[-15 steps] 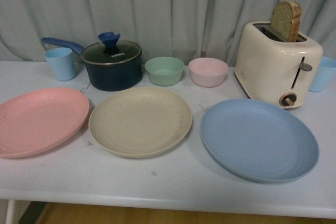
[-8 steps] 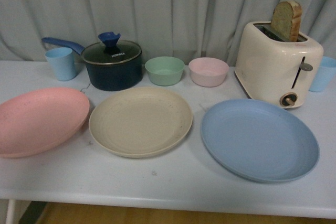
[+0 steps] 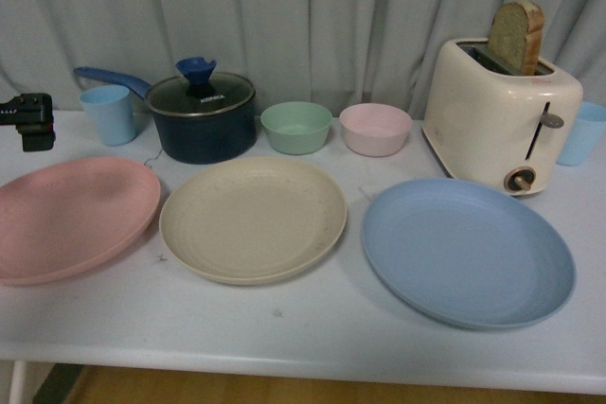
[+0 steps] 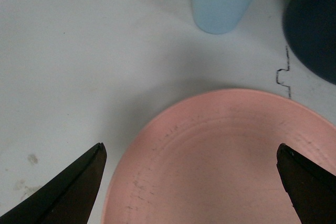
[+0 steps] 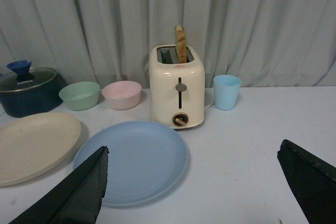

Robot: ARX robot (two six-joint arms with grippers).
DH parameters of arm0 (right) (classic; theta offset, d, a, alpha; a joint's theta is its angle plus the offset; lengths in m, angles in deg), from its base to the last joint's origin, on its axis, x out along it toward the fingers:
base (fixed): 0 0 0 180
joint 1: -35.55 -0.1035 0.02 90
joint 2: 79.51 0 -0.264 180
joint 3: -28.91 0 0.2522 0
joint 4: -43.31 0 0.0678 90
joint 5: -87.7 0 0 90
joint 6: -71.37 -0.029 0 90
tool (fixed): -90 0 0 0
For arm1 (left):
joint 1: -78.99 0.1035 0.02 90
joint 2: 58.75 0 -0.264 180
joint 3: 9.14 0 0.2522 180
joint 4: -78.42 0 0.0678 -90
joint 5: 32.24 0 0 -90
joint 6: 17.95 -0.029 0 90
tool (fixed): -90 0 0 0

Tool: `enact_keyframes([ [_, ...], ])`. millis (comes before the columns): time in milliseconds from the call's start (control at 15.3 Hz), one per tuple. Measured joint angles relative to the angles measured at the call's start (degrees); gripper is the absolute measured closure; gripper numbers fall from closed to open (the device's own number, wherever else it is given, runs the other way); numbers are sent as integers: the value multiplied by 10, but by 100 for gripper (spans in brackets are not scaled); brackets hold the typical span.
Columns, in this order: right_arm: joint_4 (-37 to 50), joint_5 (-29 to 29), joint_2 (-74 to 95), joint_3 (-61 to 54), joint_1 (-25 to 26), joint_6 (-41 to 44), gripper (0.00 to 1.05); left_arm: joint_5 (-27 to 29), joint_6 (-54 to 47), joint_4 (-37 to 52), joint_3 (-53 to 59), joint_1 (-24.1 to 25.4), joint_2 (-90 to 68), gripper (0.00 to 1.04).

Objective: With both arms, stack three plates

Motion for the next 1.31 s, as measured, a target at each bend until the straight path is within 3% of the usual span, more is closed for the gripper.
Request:
enact_keyframes([
  [262,0,0,0,0,0,0,6,-38,-3,-26,-31,42,-47,7],
  [589,0,0,0,0,0,0,6,-44,5,-3,11,94,-68,7],
  [916,0,0,0,0,0,0,6,-54,6,16,29,91,-80,7],
  [981,0,0,0,0,0,0,6,-50,4,16,30,86,-82,12],
  [1308,0,0,0,0,0,0,6,-28,0,15,27,83,-92,70],
])
